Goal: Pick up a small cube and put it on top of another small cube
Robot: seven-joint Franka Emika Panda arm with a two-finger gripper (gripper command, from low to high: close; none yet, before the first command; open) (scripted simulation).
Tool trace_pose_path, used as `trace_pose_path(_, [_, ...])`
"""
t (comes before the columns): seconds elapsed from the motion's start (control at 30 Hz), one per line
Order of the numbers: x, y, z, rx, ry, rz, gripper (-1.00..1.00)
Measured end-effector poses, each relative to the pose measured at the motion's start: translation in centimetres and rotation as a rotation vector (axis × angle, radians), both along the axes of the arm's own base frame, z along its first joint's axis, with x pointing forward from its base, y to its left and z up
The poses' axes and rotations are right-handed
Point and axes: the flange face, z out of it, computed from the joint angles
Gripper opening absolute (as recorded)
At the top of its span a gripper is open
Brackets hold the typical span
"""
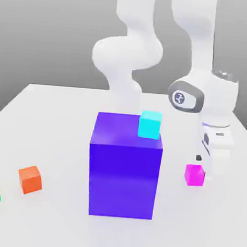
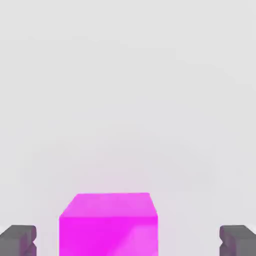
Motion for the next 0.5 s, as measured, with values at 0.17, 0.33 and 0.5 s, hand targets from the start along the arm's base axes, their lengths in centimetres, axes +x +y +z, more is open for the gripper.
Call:
trace_pose_path(0.17, [-0.2, -0.5, -1.7, -0.004, 0.005, 0.002, 0.00])
trace_pose_path(0.33, [-0.5, -1.3, -3.0, -0.012, 0.011, 0.006, -1.00])
trace_pose_path(0.5, [-0.6, -1.3, -3.2, -0.014, 0.013, 0.006, -1.00])
